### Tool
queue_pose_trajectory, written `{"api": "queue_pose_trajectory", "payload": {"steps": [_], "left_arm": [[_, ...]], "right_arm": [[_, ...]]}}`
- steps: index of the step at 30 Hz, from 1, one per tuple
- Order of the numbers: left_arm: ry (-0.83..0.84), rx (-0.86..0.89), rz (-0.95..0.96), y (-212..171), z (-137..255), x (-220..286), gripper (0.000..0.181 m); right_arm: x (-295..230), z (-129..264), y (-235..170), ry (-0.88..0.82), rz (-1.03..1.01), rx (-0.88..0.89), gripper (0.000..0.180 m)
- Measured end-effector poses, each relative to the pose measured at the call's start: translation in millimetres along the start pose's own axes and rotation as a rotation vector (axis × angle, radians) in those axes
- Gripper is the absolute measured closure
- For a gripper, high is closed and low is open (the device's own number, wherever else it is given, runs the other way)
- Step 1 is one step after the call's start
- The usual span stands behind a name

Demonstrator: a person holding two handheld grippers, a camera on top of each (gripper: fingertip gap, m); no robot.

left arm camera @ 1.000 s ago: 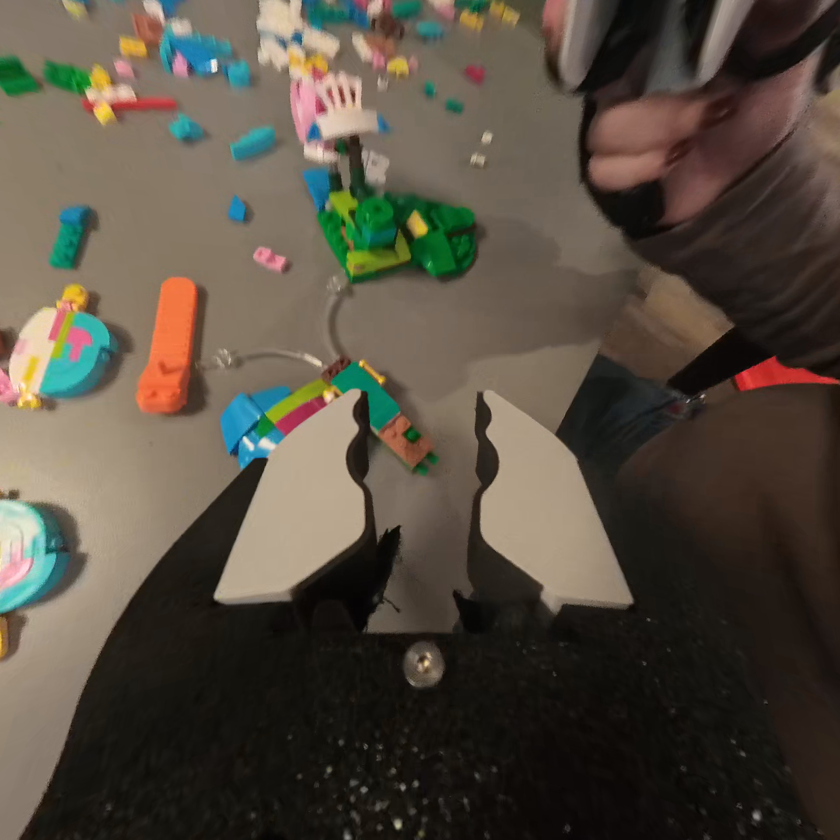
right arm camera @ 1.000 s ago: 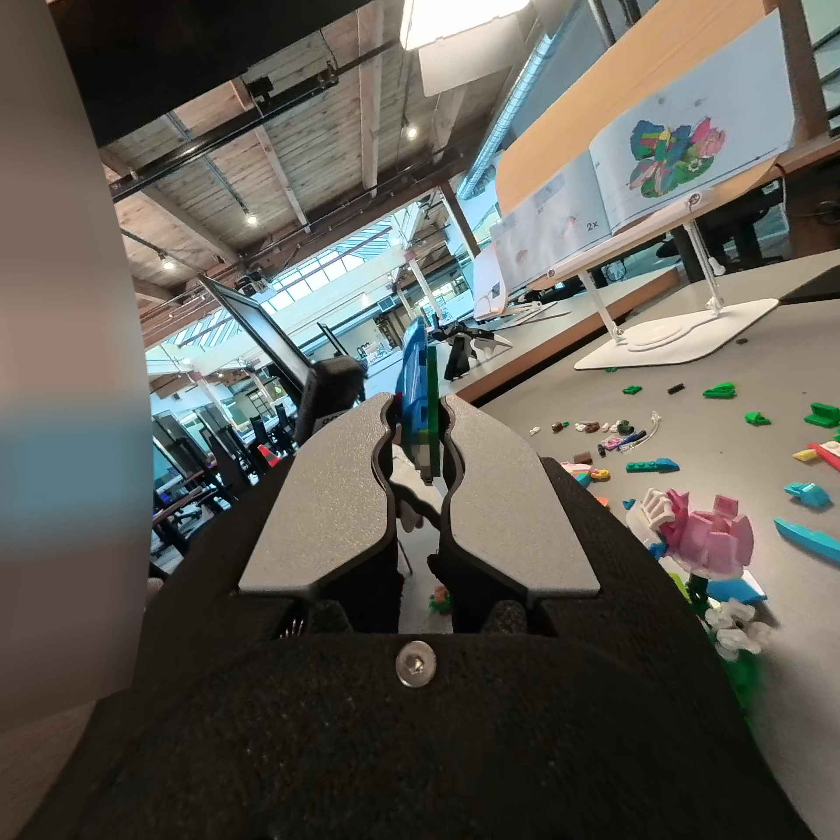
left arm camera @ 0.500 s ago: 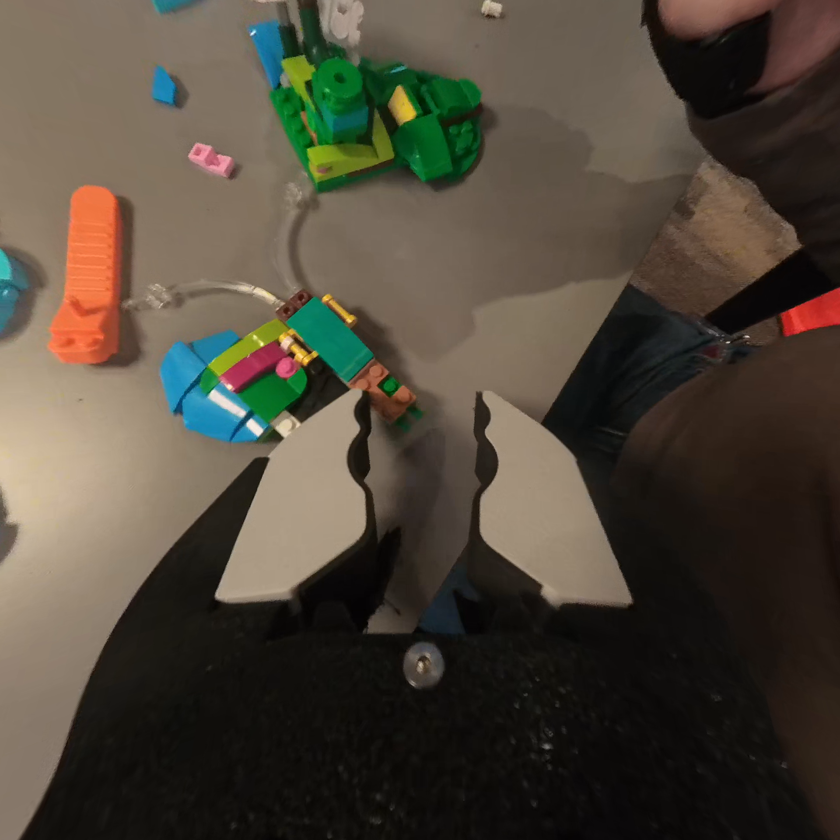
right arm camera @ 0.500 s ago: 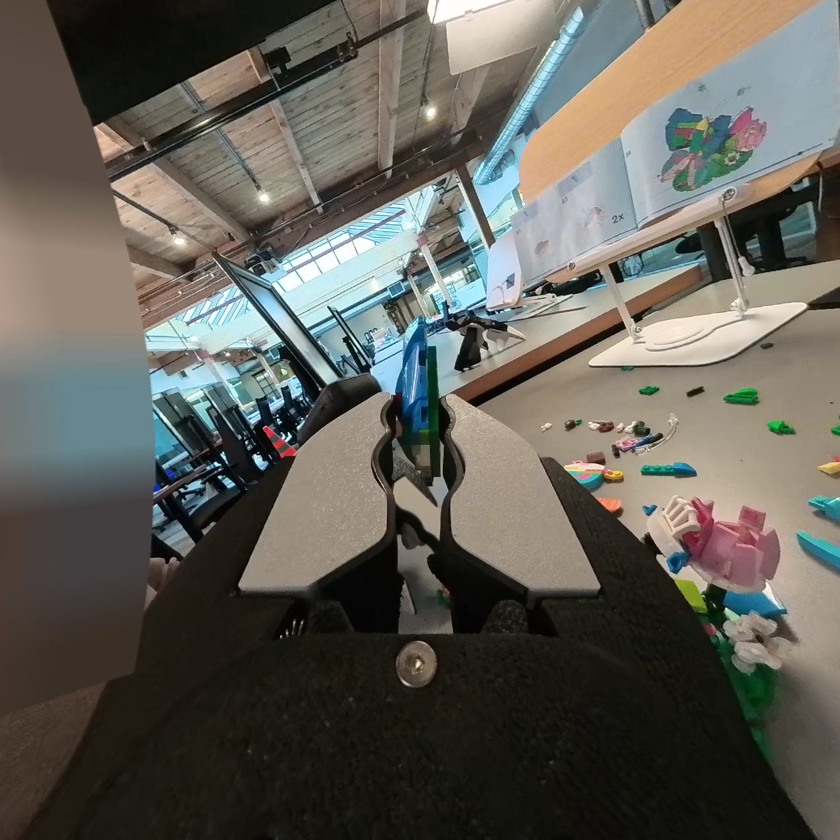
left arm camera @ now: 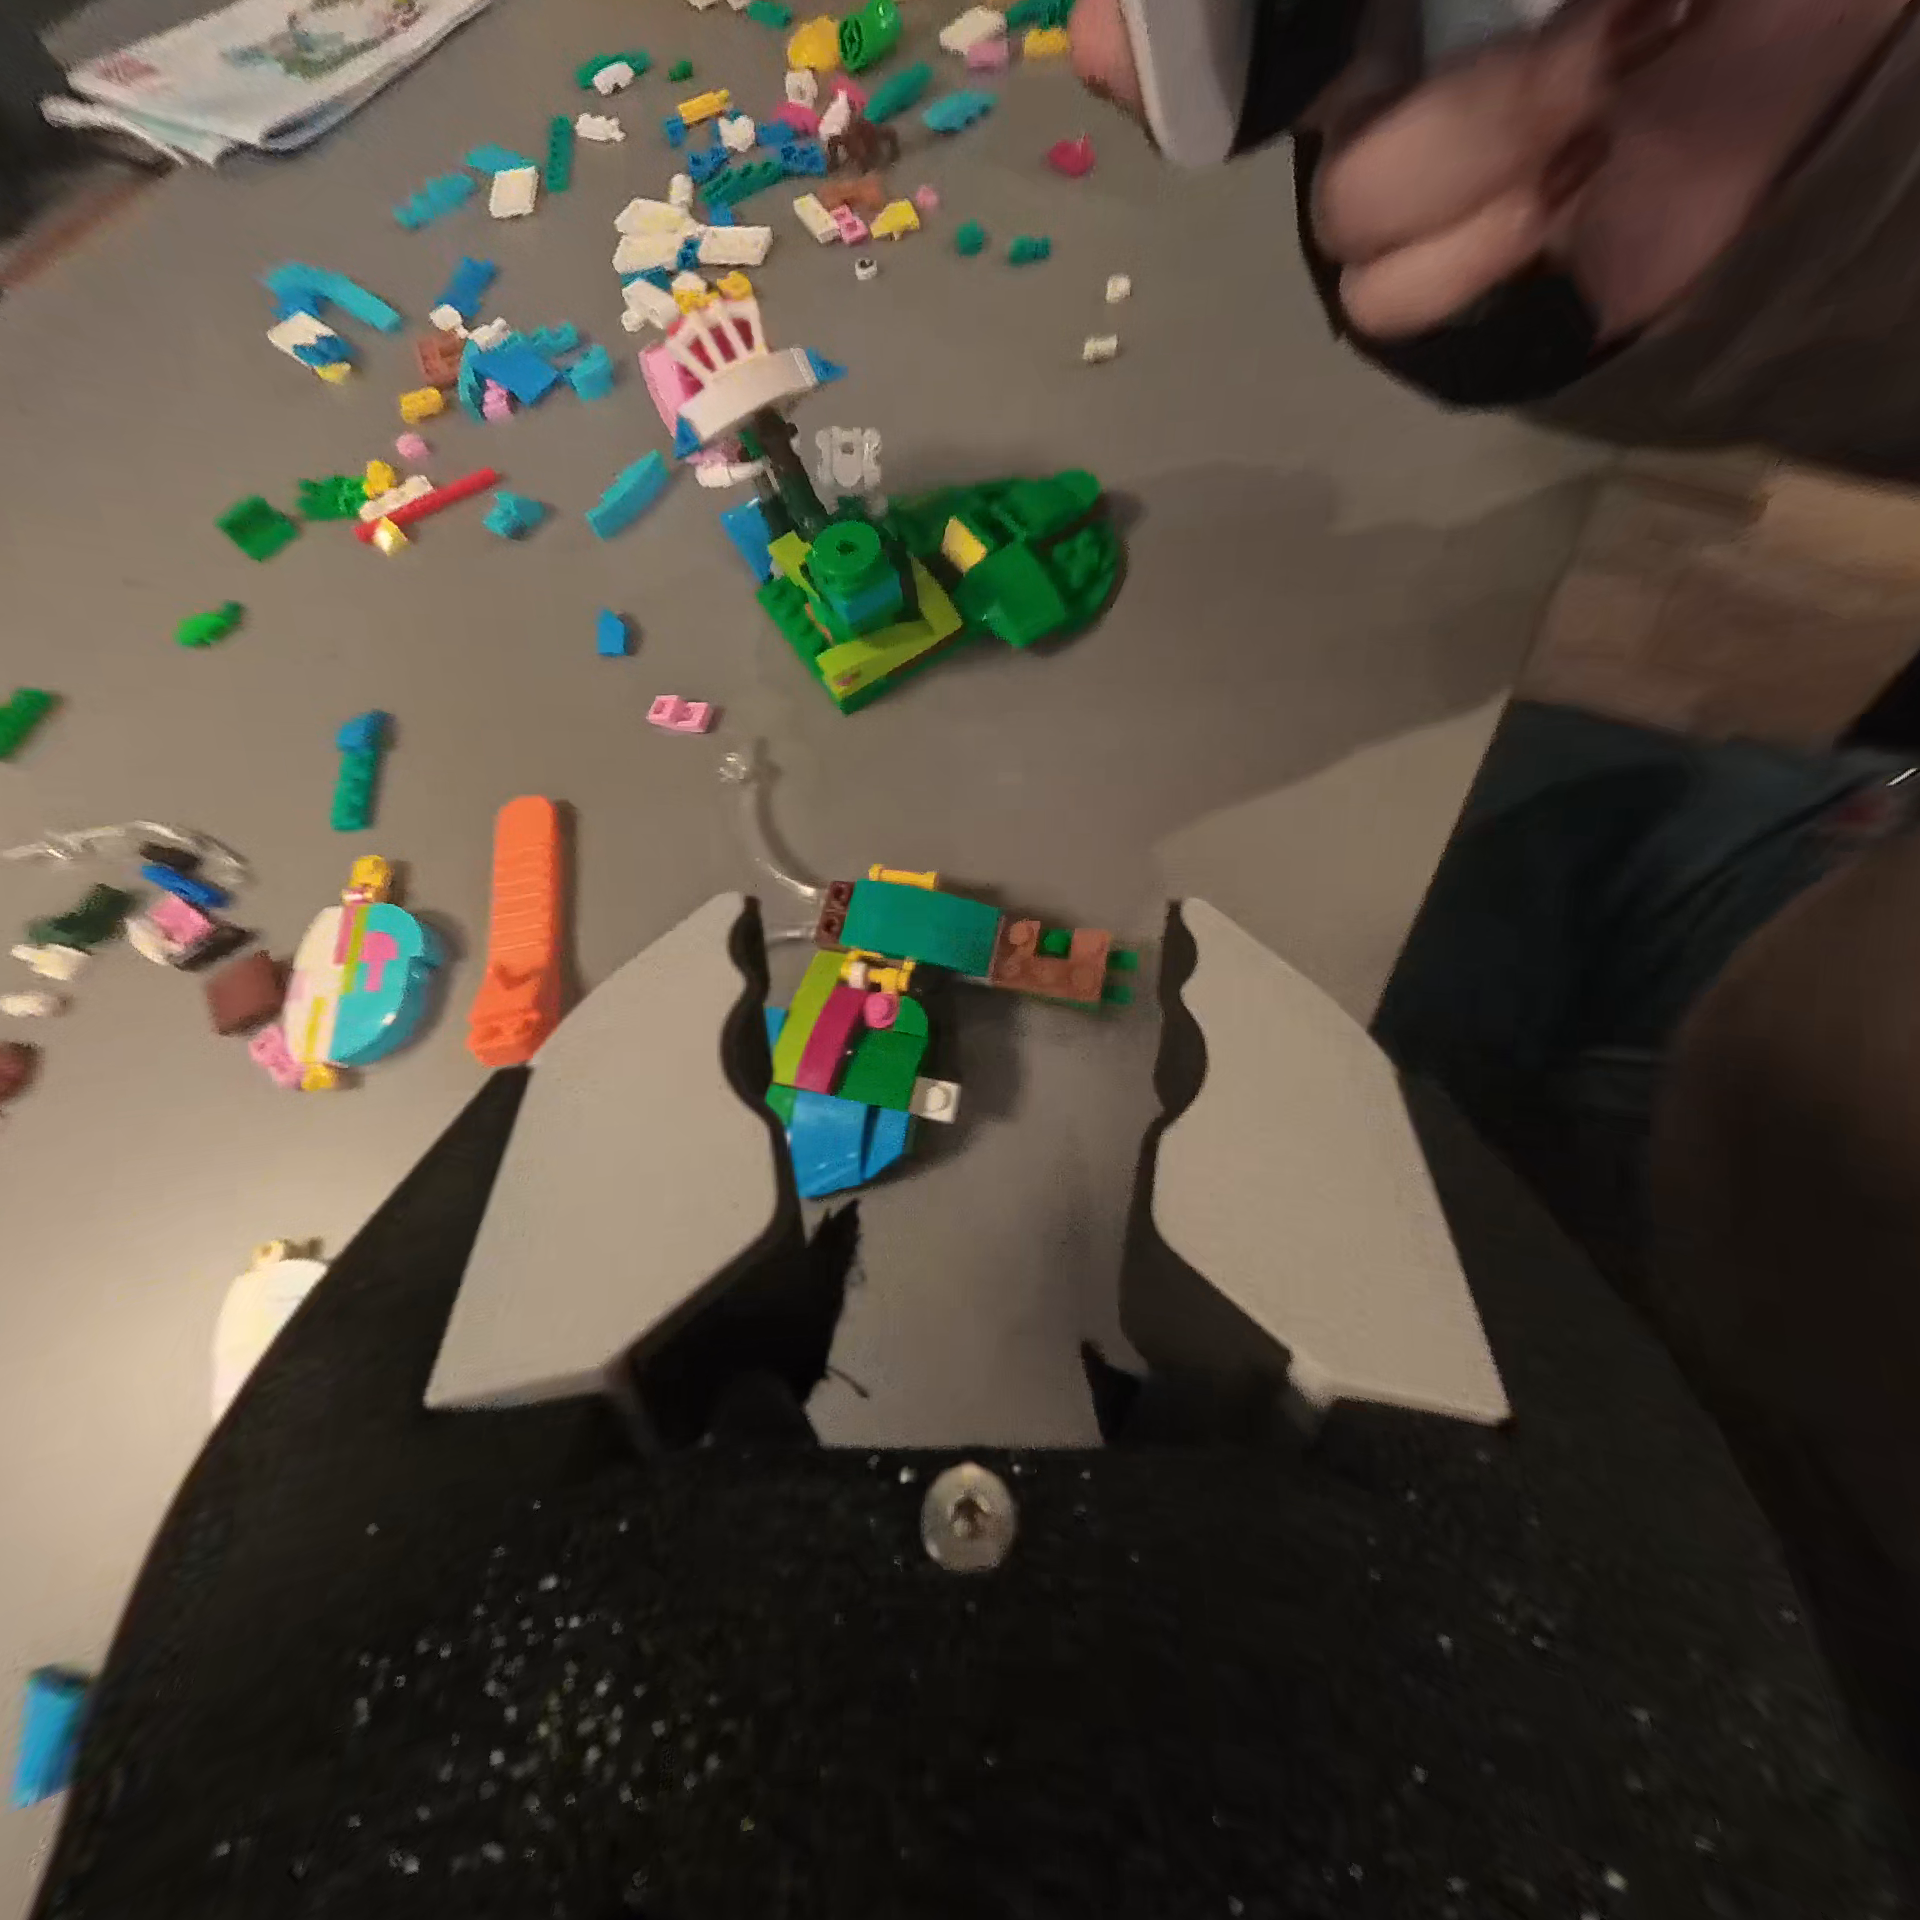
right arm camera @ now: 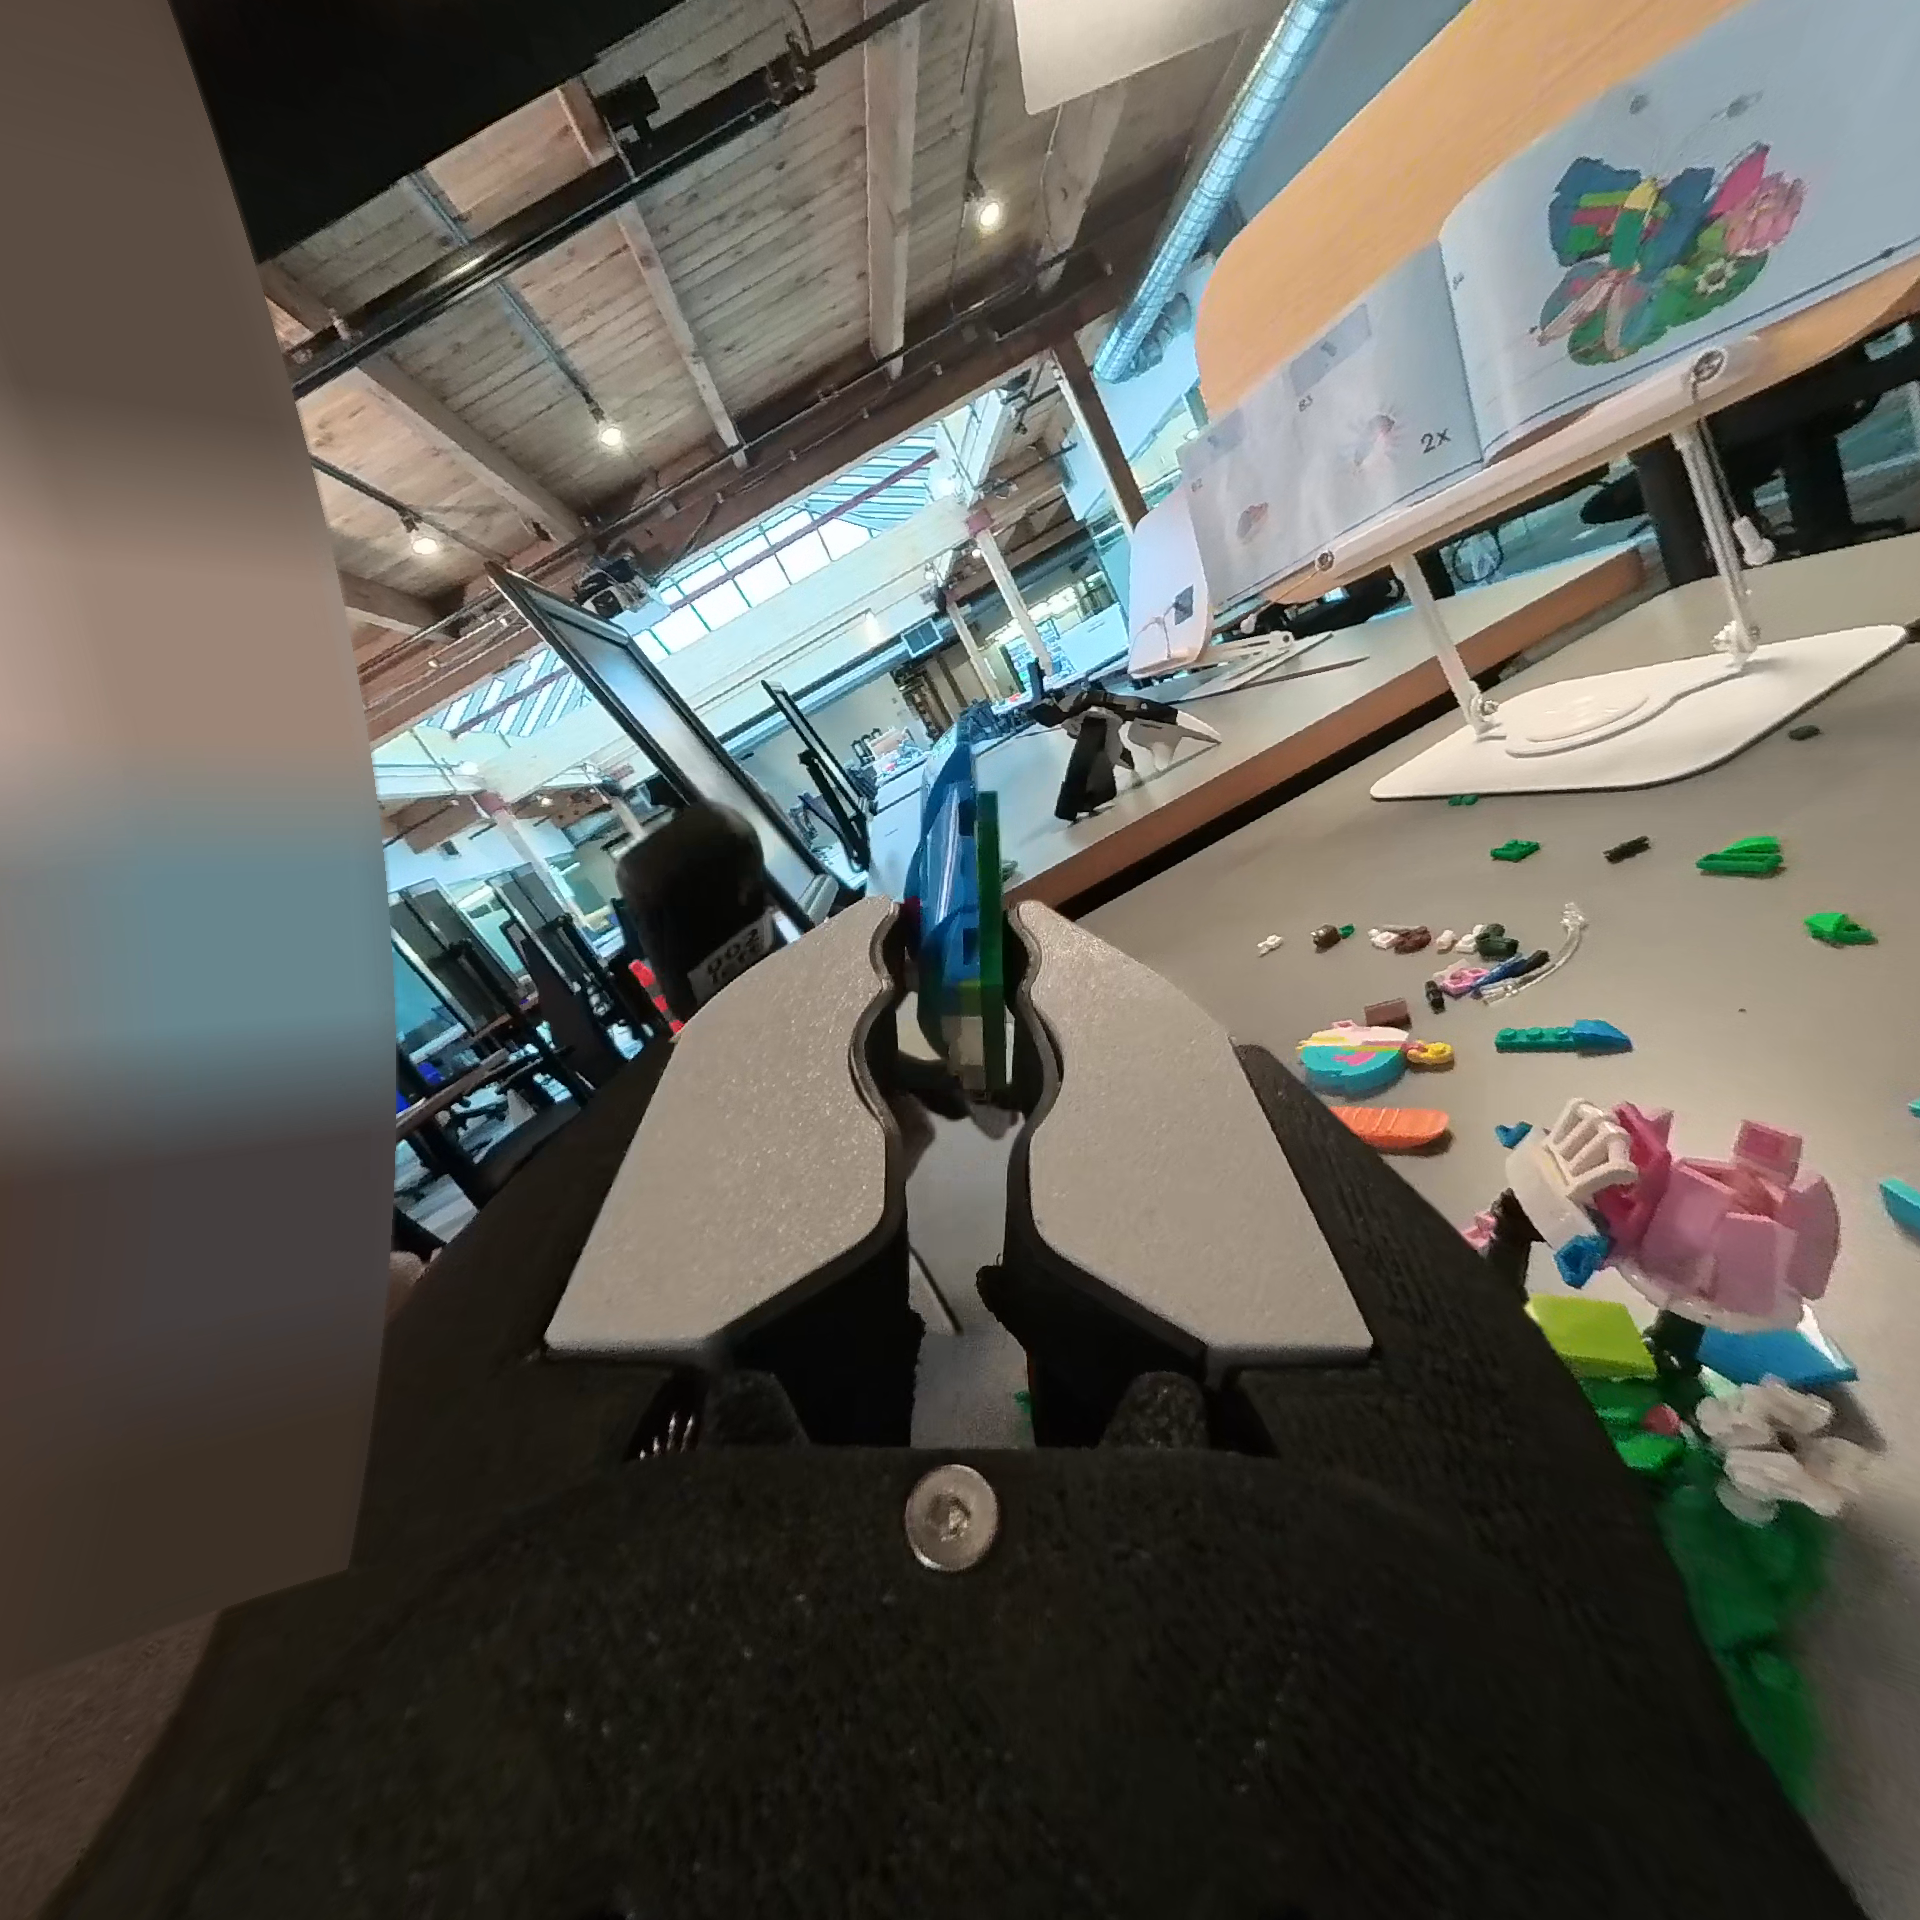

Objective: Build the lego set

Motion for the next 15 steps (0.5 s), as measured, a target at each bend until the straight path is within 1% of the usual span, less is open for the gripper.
{"api": "queue_pose_trajectory", "payload": {"steps": [2,3,10,15], "left_arm": [[-0.016,-0.015,-0.073,-5.5,-5.6,4.0,0.099],[-0.032,-0.024,-0.089,-7.8,-8.3,6.3,0.096],[-0.109,-0.081,-0.151,-13.3,-19.9,10.7,0.087],[-0.14,-0.222,-0.25,-18.3,-29.1,9.3,0.086]], "right_arm": [[0.1,-1.3,-1.9,0.007,-0.01,-0.004,0.165],[0.0,-1.8,-2.9,0.01,-0.015,-0.006,0.165],[-0.6,-4.0,-6.7,0.024,-0.037,-0.024,0.164],[-1.6,-5.0,-7.7,0.028,-0.042,-0.035,0.165]]}}
Point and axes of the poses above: each gripper's, where its closed fingertips meet, z back along the fingers, y out of its top, x = y × z across the jaws, the point moved 3 cm from there along z, back along the fingers, and after that the axes turned 11 degrees about y, right-handed, at the moved point
